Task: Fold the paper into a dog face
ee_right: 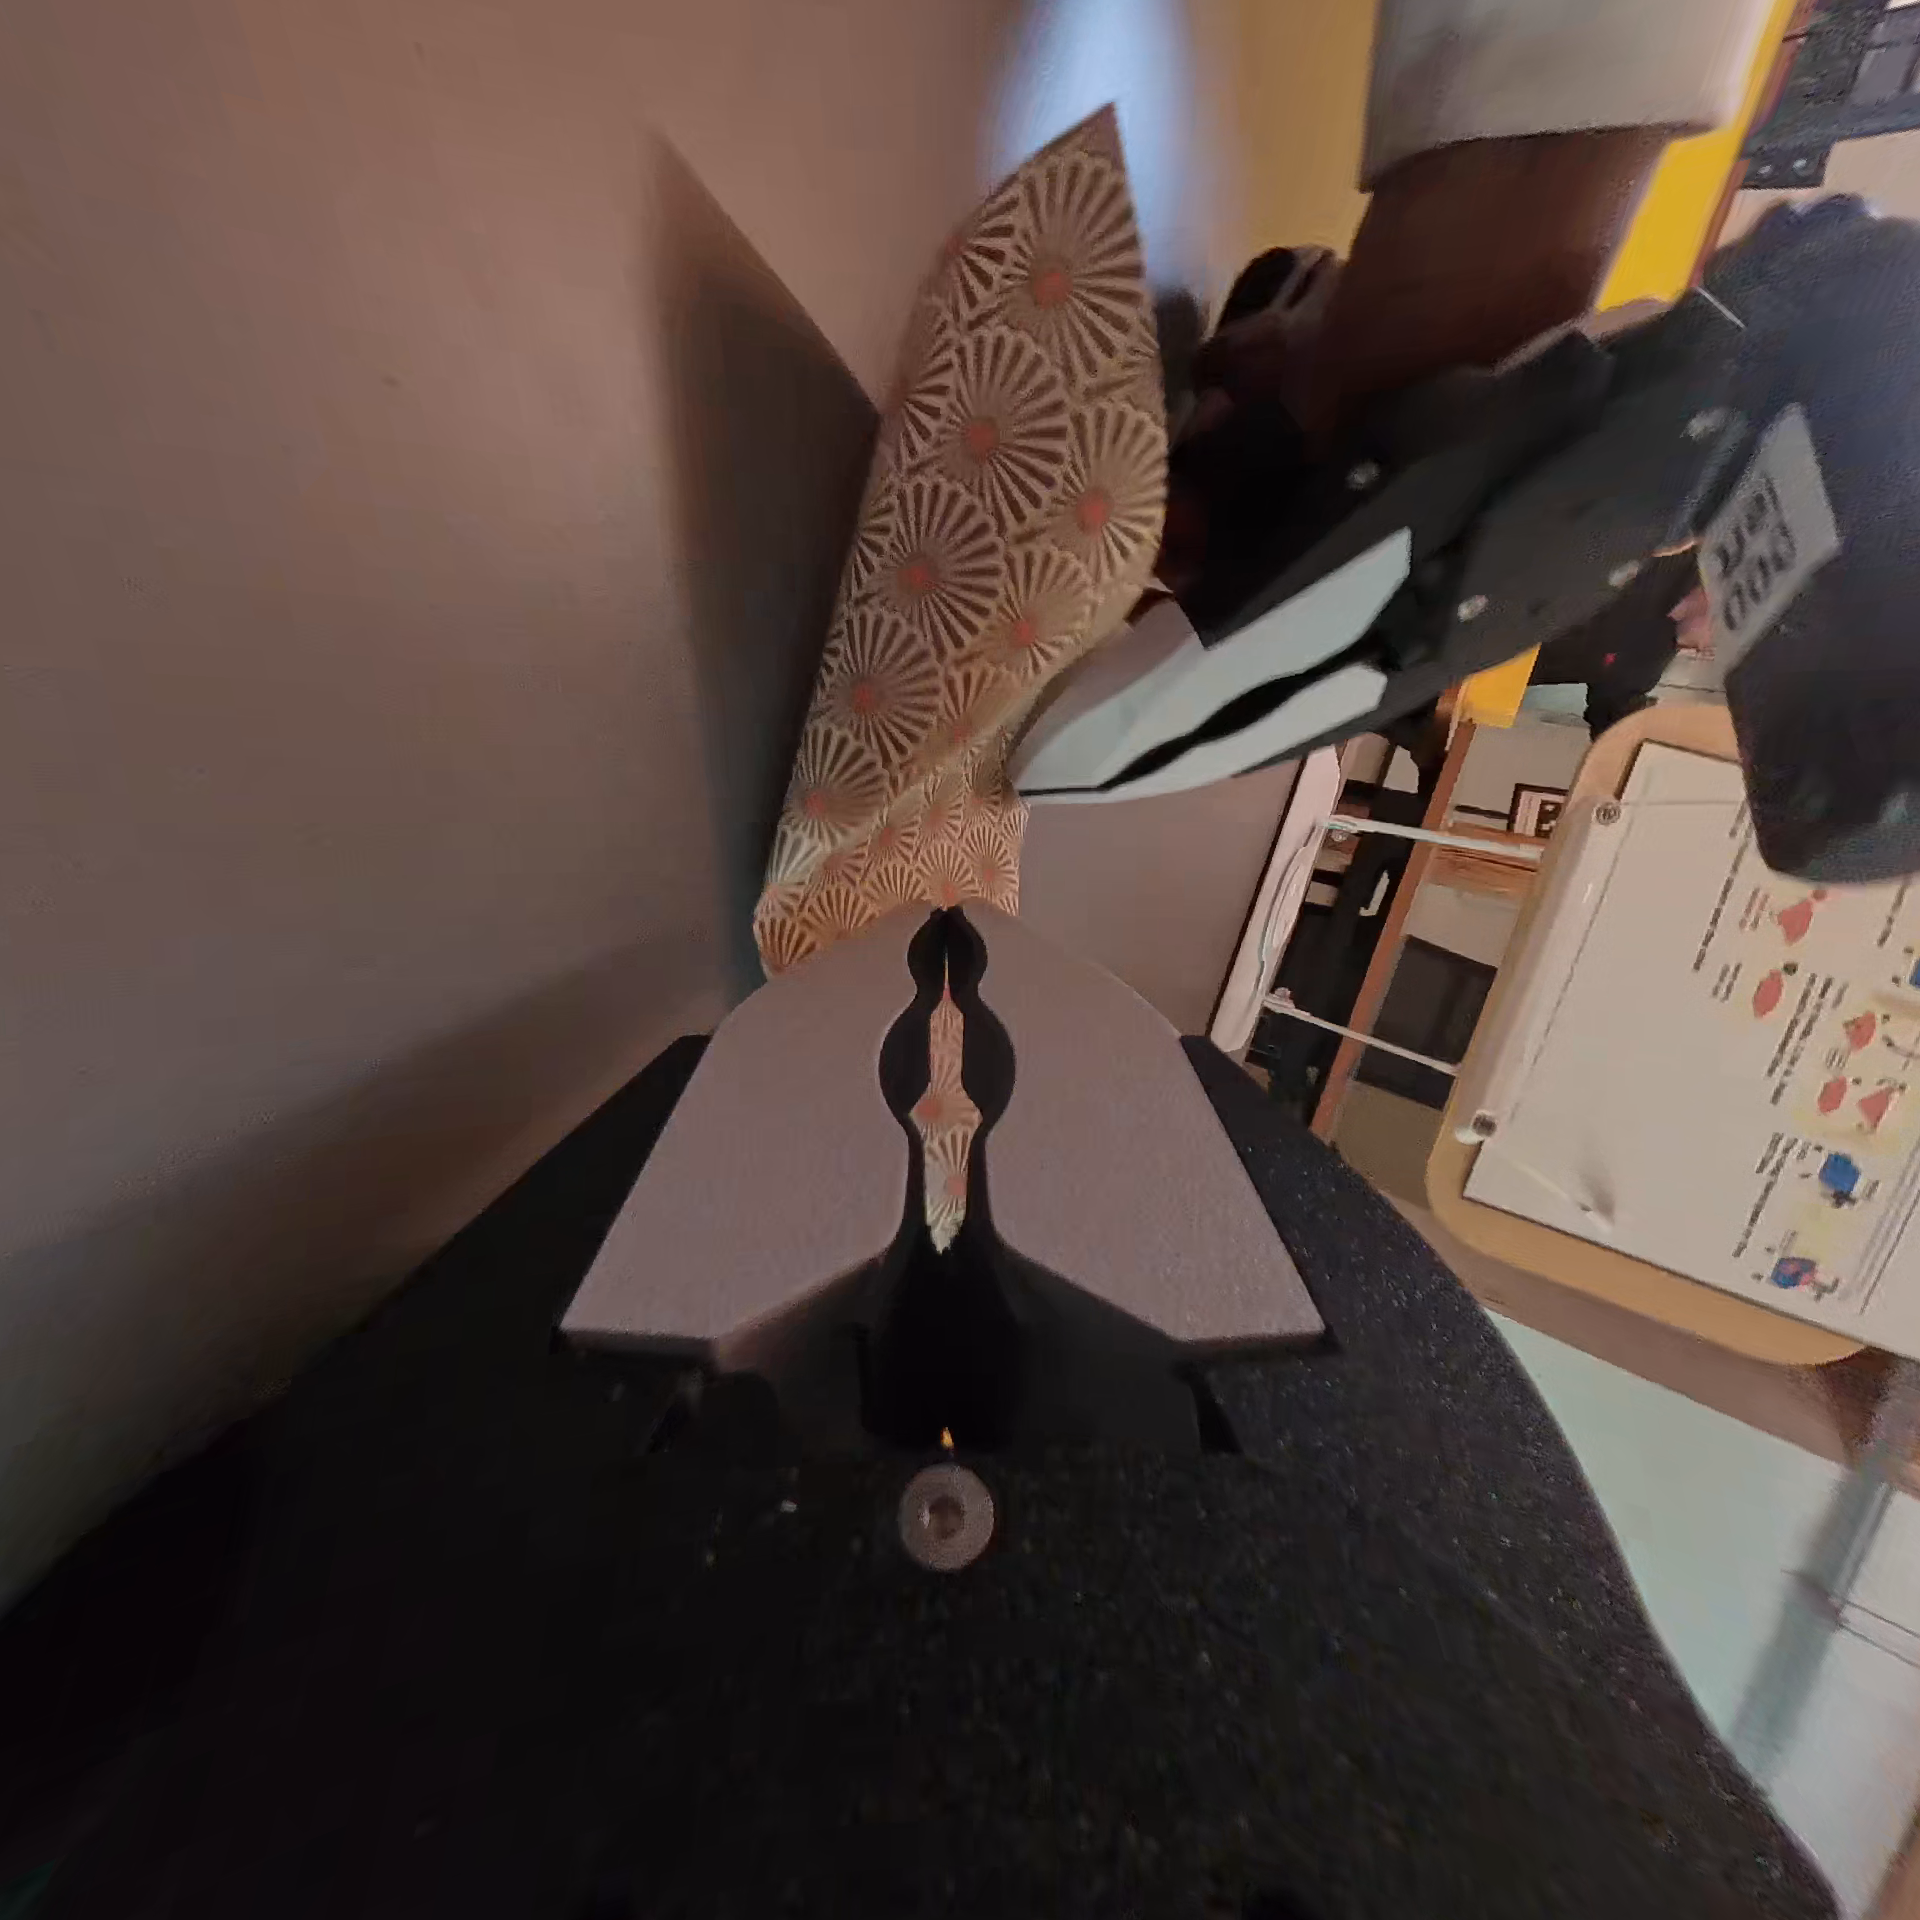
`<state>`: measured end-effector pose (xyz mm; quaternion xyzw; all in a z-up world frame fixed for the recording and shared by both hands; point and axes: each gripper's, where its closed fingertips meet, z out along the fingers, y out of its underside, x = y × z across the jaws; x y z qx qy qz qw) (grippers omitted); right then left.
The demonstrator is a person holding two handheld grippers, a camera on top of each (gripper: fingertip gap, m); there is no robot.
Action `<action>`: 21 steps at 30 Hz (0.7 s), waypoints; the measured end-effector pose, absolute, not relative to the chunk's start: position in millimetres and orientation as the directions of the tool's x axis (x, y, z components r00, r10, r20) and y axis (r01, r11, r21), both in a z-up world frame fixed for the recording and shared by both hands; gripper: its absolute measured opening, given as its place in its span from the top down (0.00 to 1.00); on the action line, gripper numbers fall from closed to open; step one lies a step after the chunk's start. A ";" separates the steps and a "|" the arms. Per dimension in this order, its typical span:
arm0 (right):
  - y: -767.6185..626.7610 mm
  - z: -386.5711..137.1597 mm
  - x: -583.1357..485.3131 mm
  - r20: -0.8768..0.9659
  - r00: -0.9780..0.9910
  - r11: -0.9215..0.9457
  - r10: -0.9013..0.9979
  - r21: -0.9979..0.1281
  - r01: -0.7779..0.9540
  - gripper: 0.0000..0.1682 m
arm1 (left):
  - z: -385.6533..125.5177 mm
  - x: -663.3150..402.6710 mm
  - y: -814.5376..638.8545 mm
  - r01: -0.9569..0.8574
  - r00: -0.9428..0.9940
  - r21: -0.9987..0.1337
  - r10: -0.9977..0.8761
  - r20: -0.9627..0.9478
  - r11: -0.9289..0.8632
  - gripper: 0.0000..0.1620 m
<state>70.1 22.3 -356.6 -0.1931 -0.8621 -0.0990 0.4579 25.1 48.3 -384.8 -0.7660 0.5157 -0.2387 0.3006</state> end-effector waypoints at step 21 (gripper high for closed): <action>-7.9 -343.0 41.8 0.863 -0.439 0.953 0.250 -0.138 0.270 1.00 | -384.9 23.8 47.6 -0.636 0.348 -0.715 -0.935 0.071 -0.291 0.99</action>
